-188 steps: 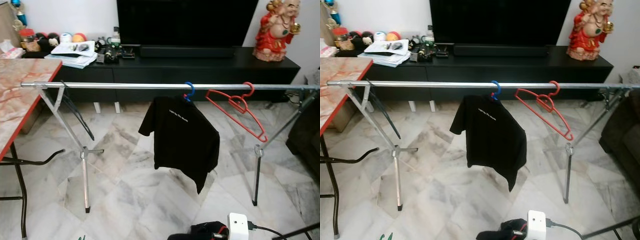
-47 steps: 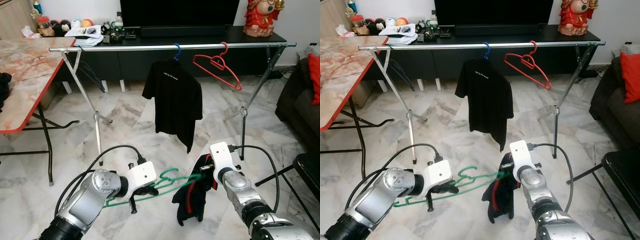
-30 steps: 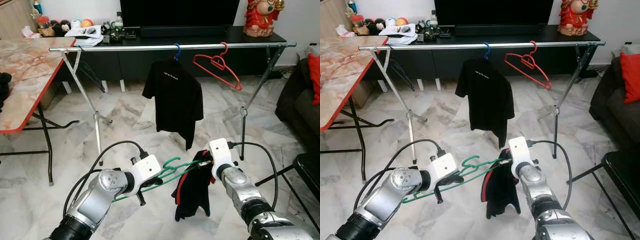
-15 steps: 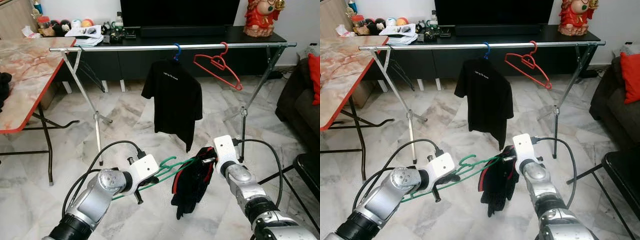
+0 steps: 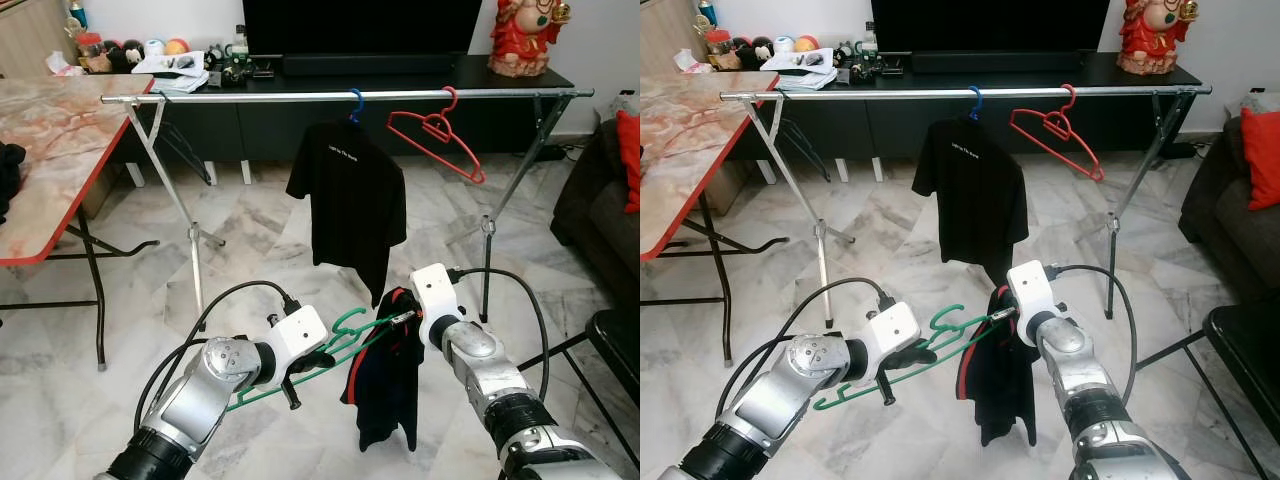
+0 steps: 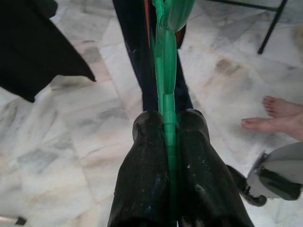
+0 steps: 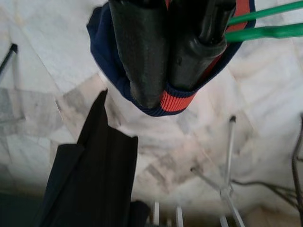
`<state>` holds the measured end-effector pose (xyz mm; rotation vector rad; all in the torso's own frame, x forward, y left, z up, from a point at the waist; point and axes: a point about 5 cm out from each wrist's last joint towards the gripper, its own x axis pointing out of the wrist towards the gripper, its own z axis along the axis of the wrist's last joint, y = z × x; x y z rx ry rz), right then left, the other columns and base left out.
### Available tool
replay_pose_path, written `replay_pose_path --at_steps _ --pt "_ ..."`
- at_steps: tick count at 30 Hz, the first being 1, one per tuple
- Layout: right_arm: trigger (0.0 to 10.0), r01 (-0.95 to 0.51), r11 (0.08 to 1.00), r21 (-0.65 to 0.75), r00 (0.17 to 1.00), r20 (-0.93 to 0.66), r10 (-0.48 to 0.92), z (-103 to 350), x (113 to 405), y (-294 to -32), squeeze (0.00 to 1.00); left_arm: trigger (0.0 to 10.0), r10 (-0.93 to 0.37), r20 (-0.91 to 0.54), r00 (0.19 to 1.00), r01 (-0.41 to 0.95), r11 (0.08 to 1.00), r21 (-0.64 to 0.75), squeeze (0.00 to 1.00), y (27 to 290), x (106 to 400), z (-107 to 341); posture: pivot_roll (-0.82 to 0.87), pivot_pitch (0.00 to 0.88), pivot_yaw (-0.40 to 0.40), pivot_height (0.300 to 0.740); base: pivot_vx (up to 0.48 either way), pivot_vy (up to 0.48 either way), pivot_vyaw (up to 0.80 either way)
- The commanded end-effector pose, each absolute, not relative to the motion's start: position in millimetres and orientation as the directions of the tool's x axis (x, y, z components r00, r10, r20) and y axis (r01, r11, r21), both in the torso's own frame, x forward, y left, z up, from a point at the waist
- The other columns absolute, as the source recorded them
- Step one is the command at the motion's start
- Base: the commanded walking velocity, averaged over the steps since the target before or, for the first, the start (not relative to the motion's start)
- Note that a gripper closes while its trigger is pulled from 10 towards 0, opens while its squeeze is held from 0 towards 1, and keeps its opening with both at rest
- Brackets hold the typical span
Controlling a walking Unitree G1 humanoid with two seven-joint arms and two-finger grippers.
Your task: Hang hanger
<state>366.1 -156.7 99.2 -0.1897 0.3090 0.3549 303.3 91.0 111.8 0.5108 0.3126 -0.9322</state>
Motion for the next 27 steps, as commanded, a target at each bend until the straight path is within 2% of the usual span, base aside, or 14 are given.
replay_pose_path --at_steps 1,6,10,17,24,27 --pt "10.0 -0.356 0.930 -0.097 0.910 -0.263 0.321 114.0 369.8 -152.4 0.00 10.0 -0.662 -0.470 0.584 0.811 0.498 0.306 0.00 91.7 307.2 114.3 -0.01 0.073 -0.030 0.740 0.000 0.000 0.00" --pt "10.0 -0.240 0.970 -0.042 0.937 -0.272 0.220 110.9 367.9 -164.2 0.00 10.0 -0.627 -0.501 0.597 0.801 0.506 0.321 0.00 94.5 308.9 109.9 -0.01 0.076 -0.029 0.740 0.000 0.000 0.00" --pt "10.0 -0.228 0.972 -0.050 0.932 -0.299 0.204 105.3 364.6 -168.1 0.00 10.0 -0.631 -0.496 0.597 0.801 0.506 0.320 0.00 93.9 308.5 109.5 -0.01 0.077 -0.029 0.740 0.000 0.000 0.00" --pt "10.0 -0.405 0.913 -0.054 0.883 -0.281 0.375 114.9 358.9 -147.4 0.00 10.0 -0.698 -0.447 0.560 0.828 0.486 0.278 0.00 84.8 304.2 115.1 -0.02 0.080 -0.029 0.740 0.000 0.000 0.00" --pt "10.0 -0.502 0.864 -0.044 0.849 -0.214 0.483 137.6 355.9 -135.4 0.00 10.0 -0.707 -0.409 0.577 0.817 0.507 0.275 0.00 84.7 307.9 121.4 -0.02 0.082 -0.028 0.740 0.000 0.000 0.00" --pt "10.0 -0.597 0.801 -0.044 0.793 -0.184 0.581 151.0 347.4 -124.9 0.00 10.0 -0.712 -0.394 0.580 0.814 0.516 0.266 0.00 84.8 308.7 122.1 -0.03 0.085 -0.027 0.740 0.000 0.000 0.00"
